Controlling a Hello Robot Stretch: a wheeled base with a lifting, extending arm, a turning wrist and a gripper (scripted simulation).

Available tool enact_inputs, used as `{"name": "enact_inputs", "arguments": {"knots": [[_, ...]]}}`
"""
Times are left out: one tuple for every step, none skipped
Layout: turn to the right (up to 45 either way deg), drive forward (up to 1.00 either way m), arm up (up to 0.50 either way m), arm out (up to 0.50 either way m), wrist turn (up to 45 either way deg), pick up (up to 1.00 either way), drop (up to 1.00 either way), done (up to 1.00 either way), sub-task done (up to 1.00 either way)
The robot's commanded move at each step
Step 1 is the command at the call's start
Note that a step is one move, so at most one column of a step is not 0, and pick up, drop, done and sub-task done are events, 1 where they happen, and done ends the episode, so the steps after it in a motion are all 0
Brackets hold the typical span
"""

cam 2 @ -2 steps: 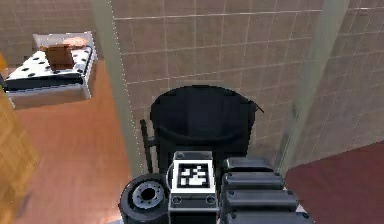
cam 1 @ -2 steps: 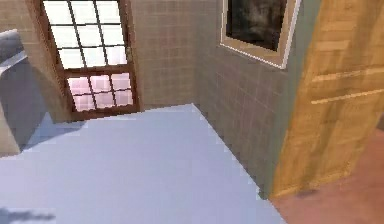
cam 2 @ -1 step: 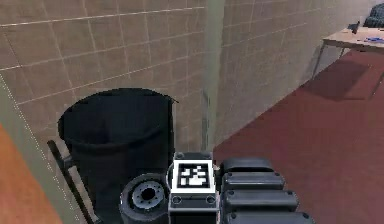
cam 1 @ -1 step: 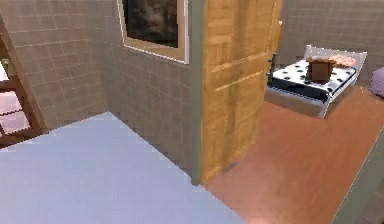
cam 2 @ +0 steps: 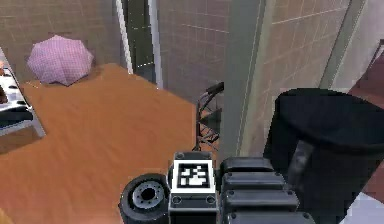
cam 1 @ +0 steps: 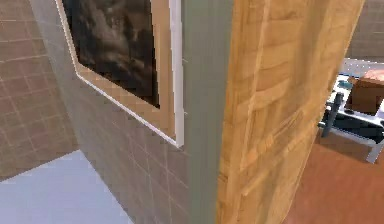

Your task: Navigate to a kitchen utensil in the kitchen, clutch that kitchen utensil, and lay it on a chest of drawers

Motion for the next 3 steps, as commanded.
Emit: {"name": "enact_inputs", "arguments": {"knots": [[45.0, 0.00, 0.00, 0.00, 0.0, 0.00, 0.00, 0.00, 0.00], [12.0, 0.00, 0.00, 0.00, 0.0, 0.00, 0.00, 0.00, 0.00], [0.0, 1.00, 0.00, 0.00, 0.0, 0.00, 0.00, 0.00, 0.00]]}}
